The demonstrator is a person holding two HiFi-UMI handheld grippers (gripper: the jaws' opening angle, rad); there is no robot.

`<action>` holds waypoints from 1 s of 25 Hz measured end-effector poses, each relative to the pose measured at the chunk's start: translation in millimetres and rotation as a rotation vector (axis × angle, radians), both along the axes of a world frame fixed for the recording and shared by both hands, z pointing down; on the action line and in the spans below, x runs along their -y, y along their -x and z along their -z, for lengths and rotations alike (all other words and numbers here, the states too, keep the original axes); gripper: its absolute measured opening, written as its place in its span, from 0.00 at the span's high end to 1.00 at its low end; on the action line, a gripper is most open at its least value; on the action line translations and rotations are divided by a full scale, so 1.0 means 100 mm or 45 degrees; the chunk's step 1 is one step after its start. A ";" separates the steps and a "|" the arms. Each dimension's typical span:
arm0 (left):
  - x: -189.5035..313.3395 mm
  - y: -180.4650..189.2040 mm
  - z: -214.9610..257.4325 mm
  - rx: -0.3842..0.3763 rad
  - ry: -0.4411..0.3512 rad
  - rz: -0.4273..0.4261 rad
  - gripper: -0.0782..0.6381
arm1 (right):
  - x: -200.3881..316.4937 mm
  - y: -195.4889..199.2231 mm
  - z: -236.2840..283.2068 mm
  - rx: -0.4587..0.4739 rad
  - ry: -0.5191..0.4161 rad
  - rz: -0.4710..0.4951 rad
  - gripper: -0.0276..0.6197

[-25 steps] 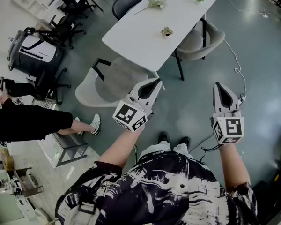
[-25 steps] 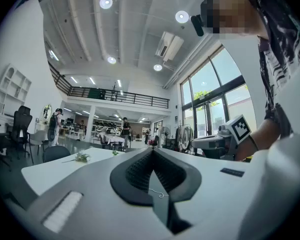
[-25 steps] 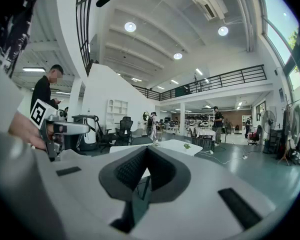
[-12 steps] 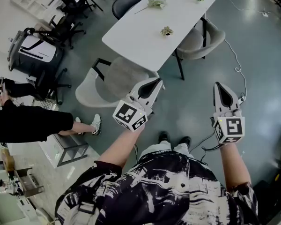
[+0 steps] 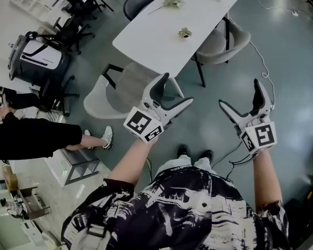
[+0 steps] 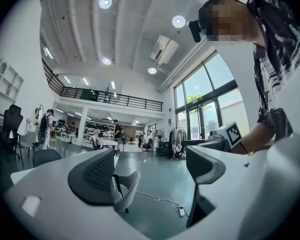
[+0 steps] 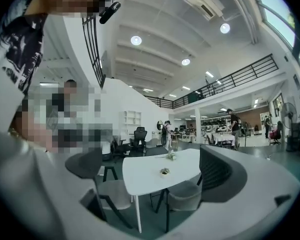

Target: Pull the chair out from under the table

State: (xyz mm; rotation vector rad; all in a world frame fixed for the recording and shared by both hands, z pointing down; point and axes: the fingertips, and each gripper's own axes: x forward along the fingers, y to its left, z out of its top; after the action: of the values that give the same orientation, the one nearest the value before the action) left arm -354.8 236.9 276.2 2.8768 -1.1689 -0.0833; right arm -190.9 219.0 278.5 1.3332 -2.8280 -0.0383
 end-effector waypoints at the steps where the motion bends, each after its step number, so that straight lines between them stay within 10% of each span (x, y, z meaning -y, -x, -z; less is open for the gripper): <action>1: -0.01 -0.01 0.01 -0.002 -0.001 -0.002 0.30 | 0.00 -0.01 0.01 0.002 0.001 -0.001 0.11; 13: 0.03 -0.28 -0.08 0.002 0.011 -0.028 0.30 | 0.01 -0.32 -0.08 -0.019 0.027 -0.016 0.11; 25: 0.24 -1.41 -0.10 -0.040 -0.024 -0.082 0.30 | 0.06 -1.53 -0.09 -0.054 0.003 -0.092 0.11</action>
State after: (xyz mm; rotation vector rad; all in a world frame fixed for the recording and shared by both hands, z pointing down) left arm -213.8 212.7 286.1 2.9152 -1.0747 -0.1376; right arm -38.2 213.1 287.7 1.4160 -2.7420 -0.0617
